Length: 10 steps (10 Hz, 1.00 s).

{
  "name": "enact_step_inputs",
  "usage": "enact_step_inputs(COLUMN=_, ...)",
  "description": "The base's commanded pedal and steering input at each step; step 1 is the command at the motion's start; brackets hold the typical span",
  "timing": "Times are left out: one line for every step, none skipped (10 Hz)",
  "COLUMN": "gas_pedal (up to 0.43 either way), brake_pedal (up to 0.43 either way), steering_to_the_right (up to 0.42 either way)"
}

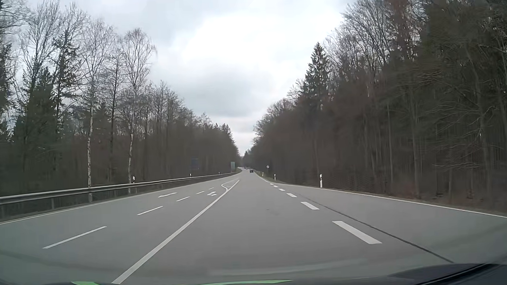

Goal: Follow the waypoints while adhering to traffic rules and regulations

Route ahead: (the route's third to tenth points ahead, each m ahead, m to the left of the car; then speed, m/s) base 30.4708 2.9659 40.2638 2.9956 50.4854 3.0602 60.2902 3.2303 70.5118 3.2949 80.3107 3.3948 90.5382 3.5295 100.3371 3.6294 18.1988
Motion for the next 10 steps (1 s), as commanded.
enact_step_inputs(gas_pedal=0.157, brake_pedal=0.000, steering_to_the_right=0.000)
enact_step_inputs(gas_pedal=0.157, brake_pedal=0.000, steering_to_the_right=0.000)
enact_step_inputs(gas_pedal=0.157, brake_pedal=0.000, steering_to_the_right=0.000)
enact_step_inputs(gas_pedal=0.157, brake_pedal=0.000, steering_to_the_right=0.000)
enact_step_inputs(gas_pedal=0.157, brake_pedal=0.000, steering_to_the_right=0.000)
enact_step_inputs(gas_pedal=0.157, brake_pedal=0.000, steering_to_the_right=0.001)
enact_step_inputs(gas_pedal=0.157, brake_pedal=0.000, steering_to_the_right=0.001)
enact_step_inputs(gas_pedal=0.150, brake_pedal=0.000, steering_to_the_right=0.001)
enact_step_inputs(gas_pedal=0.150, brake_pedal=0.000, steering_to_the_right=0.001)
enact_step_inputs(gas_pedal=0.150, brake_pedal=0.000, steering_to_the_right=0.001)
